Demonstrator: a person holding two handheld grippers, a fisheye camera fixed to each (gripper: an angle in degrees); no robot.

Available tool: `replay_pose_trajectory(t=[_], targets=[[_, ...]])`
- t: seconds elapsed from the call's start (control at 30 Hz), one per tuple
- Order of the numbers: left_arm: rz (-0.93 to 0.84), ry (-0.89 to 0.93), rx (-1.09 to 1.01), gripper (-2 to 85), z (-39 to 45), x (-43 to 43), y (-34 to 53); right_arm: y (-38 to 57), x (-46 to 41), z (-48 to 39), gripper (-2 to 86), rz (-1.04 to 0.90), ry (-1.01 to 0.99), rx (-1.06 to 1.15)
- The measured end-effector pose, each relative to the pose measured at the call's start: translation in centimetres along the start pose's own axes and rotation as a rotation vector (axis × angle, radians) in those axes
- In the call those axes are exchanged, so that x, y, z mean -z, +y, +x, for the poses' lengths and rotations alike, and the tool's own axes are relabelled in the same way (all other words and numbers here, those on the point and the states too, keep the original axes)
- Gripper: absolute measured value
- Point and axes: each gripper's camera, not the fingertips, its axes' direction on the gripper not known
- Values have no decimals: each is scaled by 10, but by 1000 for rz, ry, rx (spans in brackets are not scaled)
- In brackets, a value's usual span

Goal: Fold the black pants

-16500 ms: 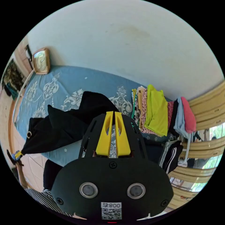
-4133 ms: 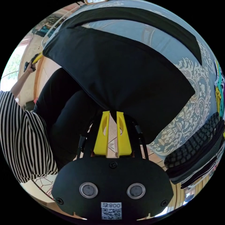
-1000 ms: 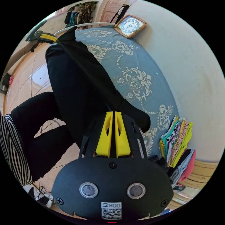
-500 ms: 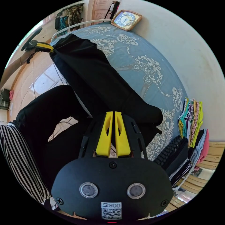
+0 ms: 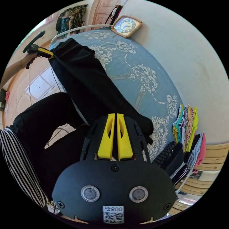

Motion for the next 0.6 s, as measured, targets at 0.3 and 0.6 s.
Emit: replay_pose_trajectory(t=[0.3, 0.6], targets=[[93, 11, -10, 12, -14, -7, 14, -3, 51, 33, 11, 137, 81, 42], [-151, -33, 3, 16, -16, -104, 30, 63, -67, -22, 16, -126, -141, 42]])
